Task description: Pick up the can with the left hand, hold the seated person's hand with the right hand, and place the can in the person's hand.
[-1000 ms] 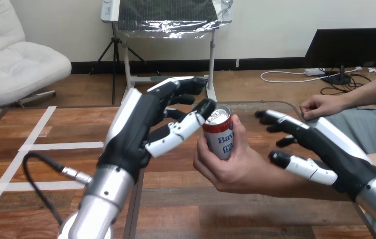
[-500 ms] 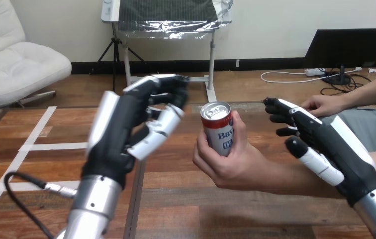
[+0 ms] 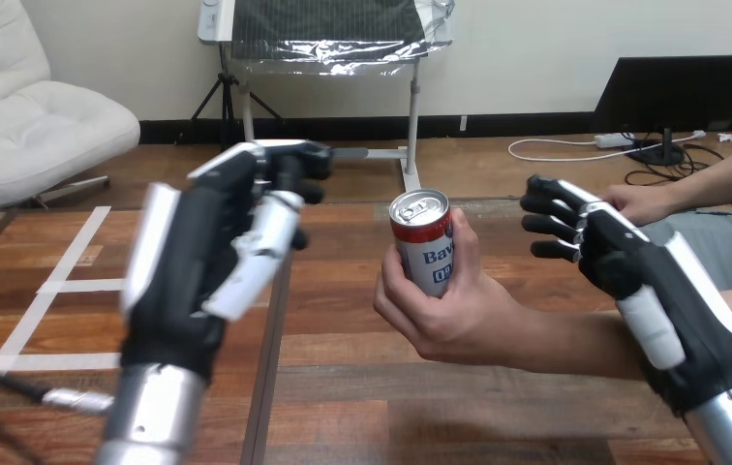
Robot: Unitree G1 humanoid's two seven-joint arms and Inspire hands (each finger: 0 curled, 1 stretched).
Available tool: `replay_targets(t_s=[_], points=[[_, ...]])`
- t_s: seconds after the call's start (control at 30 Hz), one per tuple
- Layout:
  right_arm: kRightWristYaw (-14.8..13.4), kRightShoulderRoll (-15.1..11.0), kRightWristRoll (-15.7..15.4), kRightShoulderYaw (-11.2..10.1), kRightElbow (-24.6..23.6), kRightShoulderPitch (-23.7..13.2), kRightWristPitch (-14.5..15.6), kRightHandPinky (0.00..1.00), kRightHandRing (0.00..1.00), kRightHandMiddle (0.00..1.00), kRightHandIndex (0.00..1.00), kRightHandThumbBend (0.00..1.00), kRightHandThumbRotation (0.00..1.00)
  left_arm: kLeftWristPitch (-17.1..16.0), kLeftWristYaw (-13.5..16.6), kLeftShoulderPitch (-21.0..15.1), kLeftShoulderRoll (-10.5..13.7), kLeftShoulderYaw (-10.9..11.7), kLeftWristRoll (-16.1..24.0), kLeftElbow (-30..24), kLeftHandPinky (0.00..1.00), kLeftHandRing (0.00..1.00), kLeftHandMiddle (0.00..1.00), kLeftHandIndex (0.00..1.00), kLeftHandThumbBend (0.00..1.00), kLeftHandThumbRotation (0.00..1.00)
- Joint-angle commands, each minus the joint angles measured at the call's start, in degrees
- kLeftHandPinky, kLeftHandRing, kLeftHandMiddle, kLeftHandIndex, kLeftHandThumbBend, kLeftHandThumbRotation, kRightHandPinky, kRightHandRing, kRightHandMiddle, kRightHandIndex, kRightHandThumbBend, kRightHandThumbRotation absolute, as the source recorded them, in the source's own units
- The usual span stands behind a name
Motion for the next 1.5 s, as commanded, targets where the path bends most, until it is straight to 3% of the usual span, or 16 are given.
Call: replay_targets(t_s=[0.0, 0.2, 0.4, 0.43, 0.57, 0.6, 0.7, 0.73, 0.87, 1.17, 1.3, 1.47], points=[[0.88, 2.19, 2.73, -1.15, -4.15, -0.52, -3.31, 0.81, 0.85, 0.87, 0.88, 0.95, 1.0, -1.27, 0.23, -0.12, -0.62, 1.28, -2.06, -7.14, 0.36, 0.58, 0.62, 0.58, 0.02, 0.75], [0.4, 4.09, 3.04, -0.95, -6.44, 1.58, -4.25, 0.81, 0.85, 0.87, 0.87, 0.97, 1.0, -0.05, -0.15, 1.11, -0.9, 1.84, -4.77, -11.2, 0.3, 0.56, 0.6, 0.55, 0.0, 0.79], [0.57, 6.28, 4.61, -0.3, -8.9, 4.1, -4.64, 0.8, 0.84, 0.86, 0.85, 0.99, 0.99, 1.04, -0.84, 2.36, -0.6, 2.59, -8.38, -15.07, 0.18, 0.56, 0.59, 0.53, 0.1, 0.84], [0.7, 6.59, 4.91, -0.2, -9.17, 4.39, -4.74, 0.79, 0.84, 0.85, 0.84, 0.99, 0.98, 1.19, -0.99, 2.49, -0.45, 2.71, -8.9, -15.54, 0.11, 0.56, 0.6, 0.53, 0.07, 0.85], [1.08, 7.73, 5.8, 0.2, -10.47, 5.67, -4.86, 0.79, 0.83, 0.84, 0.84, 0.98, 0.97, 1.61, -2.02, 2.93, 0.4, 3.34, -11.28, -17.12, 0.05, 0.58, 0.62, 0.54, 0.03, 0.87], [1.55, 8.06, 6.46, 0.5, -10.88, 6.12, -5.03, 0.78, 0.83, 0.84, 0.83, 0.99, 0.97, 1.85, -2.6, 3.1, 0.86, 3.68, -12.42, -17.66, 0.04, 0.59, 0.63, 0.56, 0.13, 0.88], [2.62, 8.79, 7.72, 1.01, -11.49, 6.94, -5.74, 0.79, 0.83, 0.84, 0.83, 0.98, 0.96, 2.56, -3.74, 3.4, 1.75, 4.3, -14.48, -18.89, 0.02, 0.65, 0.67, 0.61, 0.27, 0.88], [2.89, 9.05, 7.97, 1.12, -11.57, 7.15, -6.11, 0.79, 0.83, 0.84, 0.84, 0.97, 0.96, 2.79, -4.03, 3.47, 2.0, 4.44, -14.94, -19.3, 0.01, 0.7, 0.72, 0.66, 0.37, 0.87], [4.16, 10.32, 8.93, 1.84, -12.05, 8.28, -7.91, 0.8, 0.84, 0.84, 0.84, 0.96, 0.96, 2.96, -4.91, 3.71, 2.62, 4.84, -16.56, -20.47, 0.0, 0.8, 0.79, 0.74, 0.5, 0.86], [6.75, 12.21, 11.8, 3.61, -13.65, 11.29, -9.49, 0.79, 0.84, 0.84, 0.83, 0.98, 0.96, 1.33, -4.58, 3.85, 1.22, 3.97, -19.92, -19.59, 0.0, 0.92, 0.87, 0.82, 0.66, 0.82], [7.68, 12.51, 12.71, 4.14, -14.13, 12.21, -9.5, 0.79, 0.83, 0.84, 0.83, 0.98, 0.96, -0.67, -4.01, 3.75, -0.03, 3.37, -20.36, -18.14, 0.0, 0.93, 0.86, 0.79, 0.71, 0.8], [9.82, 12.72, 15.3, 5.24, -14.75, 13.58, -8.61, 0.79, 0.83, 0.84, 0.83, 0.97, 0.95, -5.58, -3.61, 3.73, -2.32, 2.43, -20.42, -14.97, 0.0, 0.82, 0.75, 0.64, 0.74, 0.79]])
